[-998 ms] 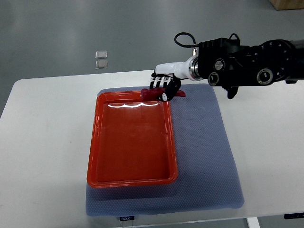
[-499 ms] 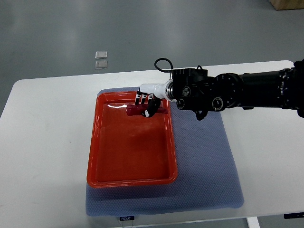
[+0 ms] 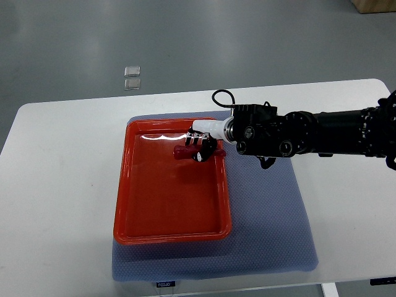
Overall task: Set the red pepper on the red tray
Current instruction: 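Lower the red pepper into the red tray with the right hand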
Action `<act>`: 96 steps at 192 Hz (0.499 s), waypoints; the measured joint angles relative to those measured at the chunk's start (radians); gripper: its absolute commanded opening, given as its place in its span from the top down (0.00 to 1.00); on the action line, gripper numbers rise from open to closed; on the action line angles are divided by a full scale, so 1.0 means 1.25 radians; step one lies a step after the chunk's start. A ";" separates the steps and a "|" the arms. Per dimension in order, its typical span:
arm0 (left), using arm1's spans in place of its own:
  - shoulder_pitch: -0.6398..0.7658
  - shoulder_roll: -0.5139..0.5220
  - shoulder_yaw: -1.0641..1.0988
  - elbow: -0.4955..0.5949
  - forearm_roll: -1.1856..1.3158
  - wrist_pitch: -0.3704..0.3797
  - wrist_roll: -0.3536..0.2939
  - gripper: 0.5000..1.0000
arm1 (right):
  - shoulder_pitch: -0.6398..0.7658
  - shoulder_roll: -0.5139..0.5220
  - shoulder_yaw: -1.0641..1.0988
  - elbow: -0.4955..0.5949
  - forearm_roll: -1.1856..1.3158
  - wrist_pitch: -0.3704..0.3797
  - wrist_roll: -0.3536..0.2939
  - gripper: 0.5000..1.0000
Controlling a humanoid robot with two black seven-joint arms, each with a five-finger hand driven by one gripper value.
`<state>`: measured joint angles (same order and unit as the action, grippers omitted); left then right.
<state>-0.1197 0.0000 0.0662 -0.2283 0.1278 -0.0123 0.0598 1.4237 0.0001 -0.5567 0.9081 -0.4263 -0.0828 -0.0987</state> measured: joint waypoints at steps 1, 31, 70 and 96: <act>0.000 0.000 0.000 0.000 0.000 0.000 0.000 0.00 | 0.000 0.000 0.000 0.000 0.000 0.000 0.001 0.95; 0.000 0.000 0.000 0.000 0.000 0.000 0.000 0.00 | -0.008 0.000 0.000 0.000 -0.002 -0.002 0.021 0.91; 0.000 0.000 0.000 0.001 0.000 0.000 0.000 0.00 | -0.010 0.000 0.002 0.002 -0.003 -0.002 0.039 0.77; 0.000 0.000 0.000 0.001 0.000 0.000 0.000 0.00 | -0.013 0.000 0.002 0.003 -0.003 -0.002 0.050 0.69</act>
<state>-0.1197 0.0000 0.0660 -0.2270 0.1273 -0.0123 0.0593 1.4077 0.0000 -0.5537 0.9123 -0.4295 -0.0859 -0.0368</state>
